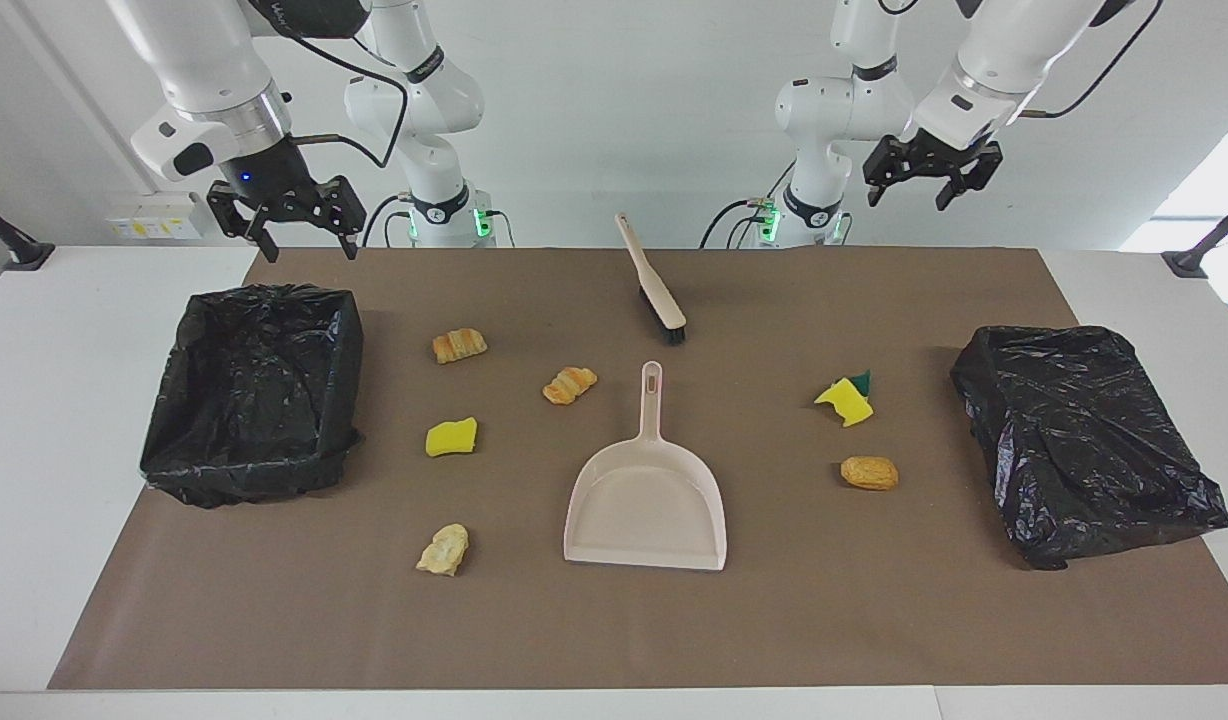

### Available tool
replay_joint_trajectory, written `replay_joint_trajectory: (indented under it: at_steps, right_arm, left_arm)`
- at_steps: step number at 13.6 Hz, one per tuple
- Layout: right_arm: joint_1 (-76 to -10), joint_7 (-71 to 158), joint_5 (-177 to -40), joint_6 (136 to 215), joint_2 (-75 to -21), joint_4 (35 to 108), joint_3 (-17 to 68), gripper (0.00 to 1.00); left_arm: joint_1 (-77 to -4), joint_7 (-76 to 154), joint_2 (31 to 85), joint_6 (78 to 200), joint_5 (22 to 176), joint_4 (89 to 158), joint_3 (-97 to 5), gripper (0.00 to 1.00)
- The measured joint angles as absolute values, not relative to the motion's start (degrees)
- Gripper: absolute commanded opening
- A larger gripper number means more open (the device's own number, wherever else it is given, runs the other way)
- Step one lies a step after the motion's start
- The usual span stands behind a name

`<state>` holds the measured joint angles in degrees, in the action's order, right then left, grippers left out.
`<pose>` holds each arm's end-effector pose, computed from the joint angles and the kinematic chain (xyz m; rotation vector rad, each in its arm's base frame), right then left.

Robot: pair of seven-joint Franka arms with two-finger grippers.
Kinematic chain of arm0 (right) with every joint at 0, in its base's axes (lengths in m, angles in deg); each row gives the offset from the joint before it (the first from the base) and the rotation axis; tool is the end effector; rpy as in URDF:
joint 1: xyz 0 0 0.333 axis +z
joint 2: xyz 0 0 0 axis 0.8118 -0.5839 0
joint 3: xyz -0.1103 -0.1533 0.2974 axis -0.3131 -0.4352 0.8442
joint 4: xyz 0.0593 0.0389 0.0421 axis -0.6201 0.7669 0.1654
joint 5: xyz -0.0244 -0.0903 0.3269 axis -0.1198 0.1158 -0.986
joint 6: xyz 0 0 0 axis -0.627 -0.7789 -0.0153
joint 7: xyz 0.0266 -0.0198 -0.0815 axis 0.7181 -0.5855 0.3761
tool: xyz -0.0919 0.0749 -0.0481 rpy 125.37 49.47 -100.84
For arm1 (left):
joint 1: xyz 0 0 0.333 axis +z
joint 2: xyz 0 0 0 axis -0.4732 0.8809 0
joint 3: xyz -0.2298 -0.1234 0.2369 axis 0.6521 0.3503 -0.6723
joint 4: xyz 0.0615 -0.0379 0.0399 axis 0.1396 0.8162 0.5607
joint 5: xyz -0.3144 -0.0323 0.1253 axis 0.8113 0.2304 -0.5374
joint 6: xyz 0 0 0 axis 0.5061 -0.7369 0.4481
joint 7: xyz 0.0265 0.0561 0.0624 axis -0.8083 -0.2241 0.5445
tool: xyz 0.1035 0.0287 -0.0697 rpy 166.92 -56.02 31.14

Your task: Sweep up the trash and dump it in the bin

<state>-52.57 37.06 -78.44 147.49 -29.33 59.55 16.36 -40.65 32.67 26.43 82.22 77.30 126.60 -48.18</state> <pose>0.4802 0.0017 0.6515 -3.1290 -0.0364 -0.0105 0.3337 -0.0902 0.6243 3.1061 -0.1226 -0.2781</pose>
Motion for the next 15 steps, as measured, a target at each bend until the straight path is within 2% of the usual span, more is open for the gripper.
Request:
replay_joint_trajectory:
  at_steps: [4,9,15]
  right_arm:
    - [-52.6,37.1,-78.4,147.5,-29.3,59.6,16.4,1.00]
    - [-52.6,37.1,-78.4,147.5,-29.3,59.6,16.4,1.00]
    - [-52.6,37.1,-78.4,147.5,-29.3,59.6,16.4,1.00]
  left_arm:
    - [-50.9,49.6,25.2,90.2,78.3,134.0,-48.1,1.00]
    - [-63.6,66.4,25.8,99.8,81.1,138.2,-47.8,1.00]
    - [-74.2,81.3,29.9,112.1,83.0,144.1,-48.0,1.00]
